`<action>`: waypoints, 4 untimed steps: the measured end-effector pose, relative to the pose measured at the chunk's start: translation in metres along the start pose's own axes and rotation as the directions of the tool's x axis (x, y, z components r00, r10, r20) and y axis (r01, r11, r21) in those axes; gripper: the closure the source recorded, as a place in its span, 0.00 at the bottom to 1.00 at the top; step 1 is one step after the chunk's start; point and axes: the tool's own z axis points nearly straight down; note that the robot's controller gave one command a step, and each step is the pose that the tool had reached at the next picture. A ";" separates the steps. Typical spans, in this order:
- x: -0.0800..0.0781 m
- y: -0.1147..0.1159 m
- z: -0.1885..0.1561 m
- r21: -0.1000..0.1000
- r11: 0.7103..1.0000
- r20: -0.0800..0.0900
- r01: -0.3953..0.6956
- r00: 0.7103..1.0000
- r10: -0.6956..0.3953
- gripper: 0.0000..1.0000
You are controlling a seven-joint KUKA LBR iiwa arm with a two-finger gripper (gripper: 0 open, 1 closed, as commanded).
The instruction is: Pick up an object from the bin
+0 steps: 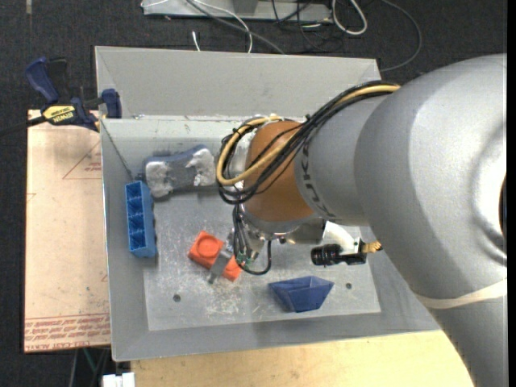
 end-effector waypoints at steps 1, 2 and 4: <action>0.000 0.000 -0.003 0.000 1.000 -0.001 0.000 1.000 0.000 1.00; 0.001 -0.001 -0.013 0.003 1.000 -0.003 0.001 1.000 -0.001 1.00; 0.001 0.000 -0.041 0.001 1.000 -0.003 0.003 1.000 -0.003 1.00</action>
Offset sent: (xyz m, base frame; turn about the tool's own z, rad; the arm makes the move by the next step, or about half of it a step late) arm 0.0000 0.0003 0.0331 -0.0003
